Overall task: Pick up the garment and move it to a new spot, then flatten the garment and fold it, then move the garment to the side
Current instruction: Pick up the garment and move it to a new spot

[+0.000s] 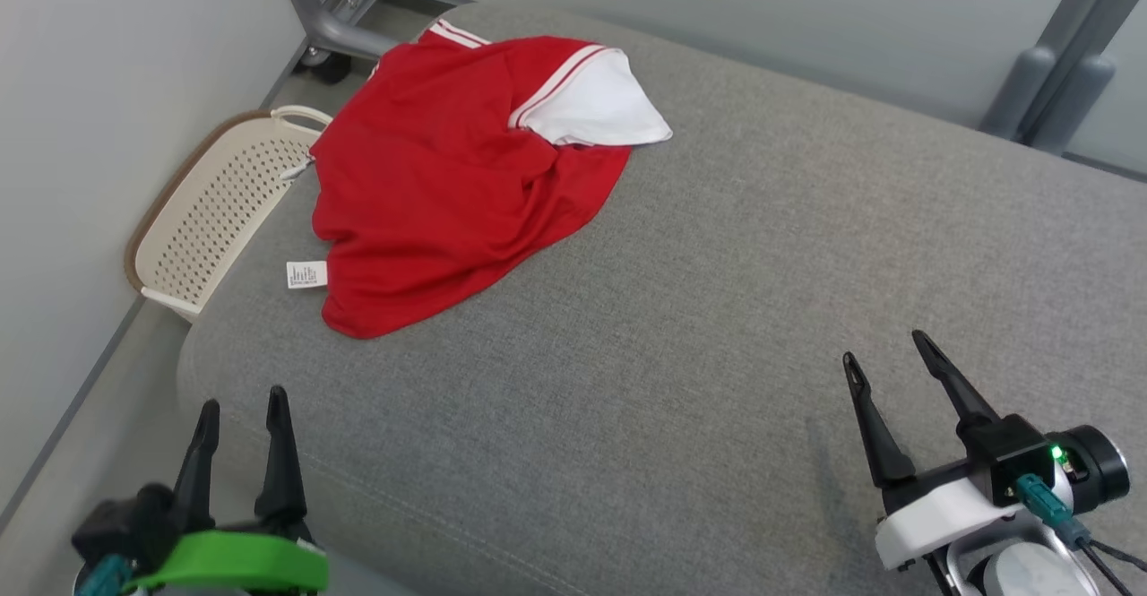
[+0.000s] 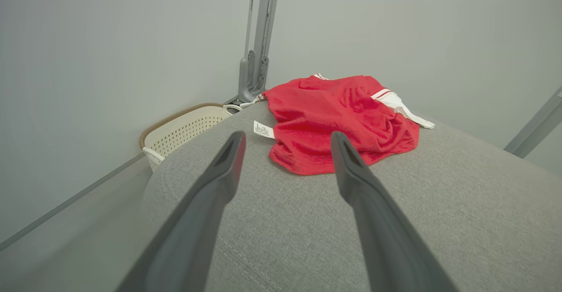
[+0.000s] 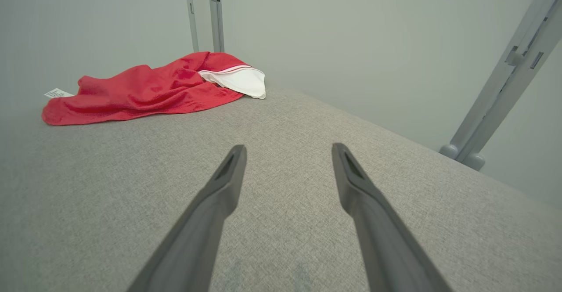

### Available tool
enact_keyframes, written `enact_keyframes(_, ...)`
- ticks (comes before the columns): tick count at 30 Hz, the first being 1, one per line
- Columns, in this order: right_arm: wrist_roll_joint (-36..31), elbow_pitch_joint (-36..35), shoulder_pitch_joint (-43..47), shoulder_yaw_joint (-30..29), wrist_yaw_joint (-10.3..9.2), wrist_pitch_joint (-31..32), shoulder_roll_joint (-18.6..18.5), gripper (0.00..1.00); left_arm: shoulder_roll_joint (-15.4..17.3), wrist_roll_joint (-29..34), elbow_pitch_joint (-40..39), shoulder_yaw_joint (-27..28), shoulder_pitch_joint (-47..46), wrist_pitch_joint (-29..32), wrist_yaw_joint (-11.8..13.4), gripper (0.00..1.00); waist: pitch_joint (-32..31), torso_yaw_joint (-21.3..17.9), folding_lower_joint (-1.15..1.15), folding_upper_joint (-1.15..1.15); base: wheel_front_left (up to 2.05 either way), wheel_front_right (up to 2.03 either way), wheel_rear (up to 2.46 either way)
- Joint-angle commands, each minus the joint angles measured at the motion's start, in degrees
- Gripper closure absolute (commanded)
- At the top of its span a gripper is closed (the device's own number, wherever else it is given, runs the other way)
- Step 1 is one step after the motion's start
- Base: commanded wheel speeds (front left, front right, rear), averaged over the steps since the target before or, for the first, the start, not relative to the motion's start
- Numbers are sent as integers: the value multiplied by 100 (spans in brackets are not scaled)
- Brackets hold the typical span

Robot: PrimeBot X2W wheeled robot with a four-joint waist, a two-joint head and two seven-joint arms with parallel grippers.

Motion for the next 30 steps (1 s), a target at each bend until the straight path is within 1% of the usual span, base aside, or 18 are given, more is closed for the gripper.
enact_keyframes(1, -61, -74, -151, 17, -8, -18, -136, 0, -21, -140, 136, -31, -346, 39, -16, 0, 802, -82, 0, 13, 0, 0, 0)
enact_keyframes(3, -130, -150, -312, 83, -8, -17, -305, 0, -4, -324, 387, -86, -891, 226, -20, 0, 1258, -102, 0, 13, 0, 0, 0)
enact_keyframes(5, -188, -194, -455, 181, -8, -17, -487, 0, -33, -670, 717, 6, -1484, 458, -18, 0, 1644, -121, 0, 13, 0, 0, 0)
enact_keyframes(7, -220, -245, -627, 236, -8, -14, -639, 0, 39, -782, 1097, -22, -2005, 755, -17, 0, 2002, -154, 0, 13, 0, 0, 0)
enact_keyframes(10, -246, -345, -807, 270, -8, 43, -778, 0, 25, -1209, 1715, 47, -2766, 1267, -19, 0, 2405, -209, 0, 13, 0, 0, 0)
enact_keyframes(12, -263, -413, -873, 301, -8, 72, -866, 0, 104, -1401, 2131, 76, -3187, 1529, -21, 0, 2588, -262, 0, 13, 0, 0, 0)
enact_keyframes(15, -267, -488, -915, 284, -8, 118, -911, 0, 175, -1593, 2772, 65, -3640, 1840, -23, 0, 2716, -342, 0, 13, 0, 0, 0)
enact_keyframes(17, -259, -466, -913, 246, -8, 135, -927, 0, 180, -1755, 3194, 104, -3883, 2101, -23, 0, 2743, -399, 0, 13, 0, 0, 0)
enact_keyframes(19, -260, -439, -886, 211, -9, 141, -909, 0, 253, -1838, 3622, 89, -4056, 2382, -20, 0, 2733, -452, 0, 13, 0, 0, 0)
enact_keyframes(21, -250, -398, -878, 216, -10, 144, -881, 0, 347, -1750, 4076, -20, -4134, 2650, 35, 0, 2683, -513, 0, 13, 0, 0, 0)
enact_keyframes(24, -225, -330, -893, 250, -10, 132, -824, 0, 386, -1763, 4588, -61, -4142, 2888, 60, 0, 2577, -598, 0, 13, 0, 0, 0)
enact_keyframes(27, -200, -265, -911, 273, -10, 109, -726, 0, 510, -1673, 4916, -171, -4129, 2960, 63, 0, 2430, -680, 0, 13, 0, 0, 0)
enact_keyframes(28, -195, -256, -917, 270, -10, 98, -686, 0, 553, -1646, 4931, -193, -4142, 2869, 53, 85, 2379, -702, 0, 13, 0, 0, 0)
enact_keyframes(29, -184, -245, -917, 266, -10, 82, -644, 0, 590, -1619, 4908, -229, -4154, 2793, 40, 100, 2325, -719, 0, 13, 0, 0, 0)
enact_keyframes(30, -178, -223, -906, 269, -10, 68, -605, 0, 610, -1609, 4850, -292, -4155, 2775, 20, 100, 2270, -731, 0, 13, 0, 0, 0)
